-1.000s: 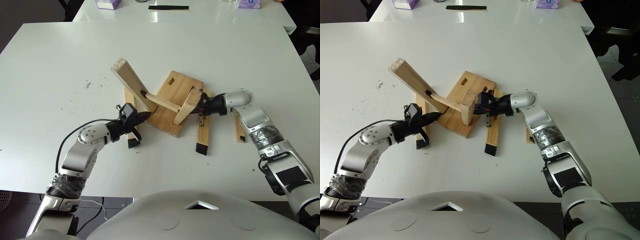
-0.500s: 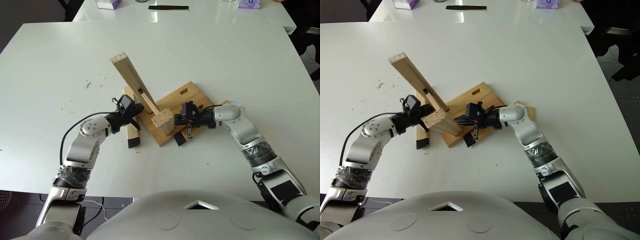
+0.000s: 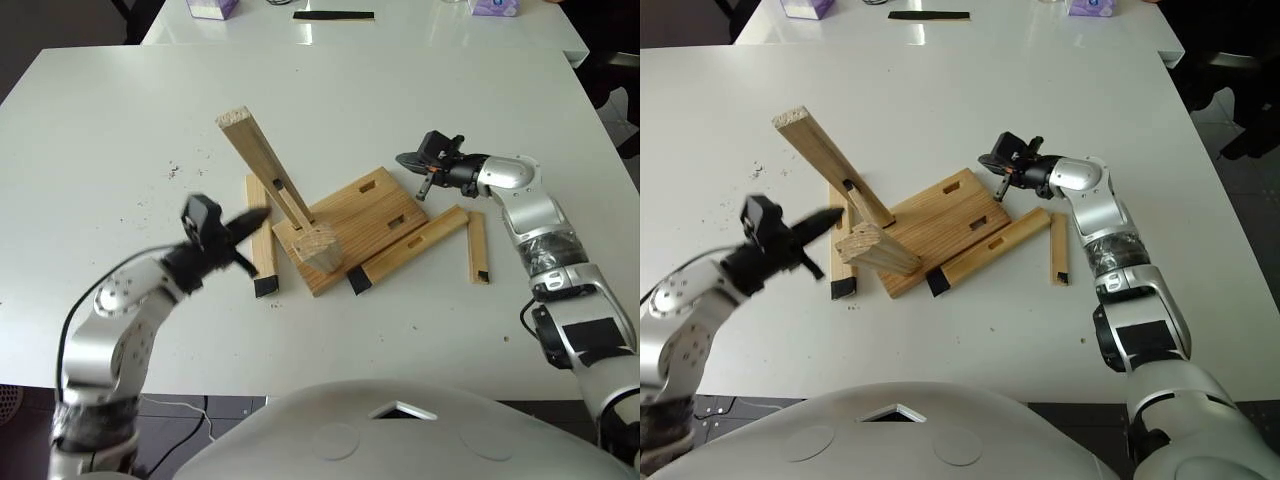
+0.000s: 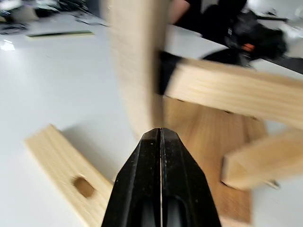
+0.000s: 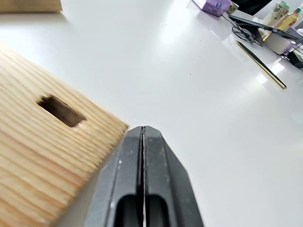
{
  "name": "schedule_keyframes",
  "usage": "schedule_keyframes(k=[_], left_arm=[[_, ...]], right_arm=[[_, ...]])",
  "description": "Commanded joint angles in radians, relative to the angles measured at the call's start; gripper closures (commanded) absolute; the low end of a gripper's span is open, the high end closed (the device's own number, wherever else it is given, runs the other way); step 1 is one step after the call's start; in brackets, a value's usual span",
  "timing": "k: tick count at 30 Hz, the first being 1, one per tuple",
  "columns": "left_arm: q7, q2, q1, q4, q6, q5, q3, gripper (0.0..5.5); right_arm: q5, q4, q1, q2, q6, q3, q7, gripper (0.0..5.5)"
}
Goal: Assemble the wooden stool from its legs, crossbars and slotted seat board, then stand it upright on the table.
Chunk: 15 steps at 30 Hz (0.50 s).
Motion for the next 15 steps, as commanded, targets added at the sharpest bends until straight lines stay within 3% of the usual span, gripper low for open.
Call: schedule_keyframes(k=[1, 5, 15], left_arm=[[-0.045, 0.109, 0.110, -0.060, 0.034, 0.061, -0.025, 5.50], [-0.041, 0.138, 0.137, -0.065, 0.041, 0.114, -0.079, 5.50], [0.106, -0.005, 0.029, 0.051, 0.050, 0.249, -0.324, 5.50]], right_arm=[[-0.063, 0.095, -0.022, -0.021, -0.075, 0.021, -0.009, 5.47], [-0.081, 0.117, -0.014, -0.027, -0.103, 0.027, 0.007, 5.47], [-0.129, 0.193, -0.076, -0.020, -0.153, 0.079, 0.132, 5.47]])
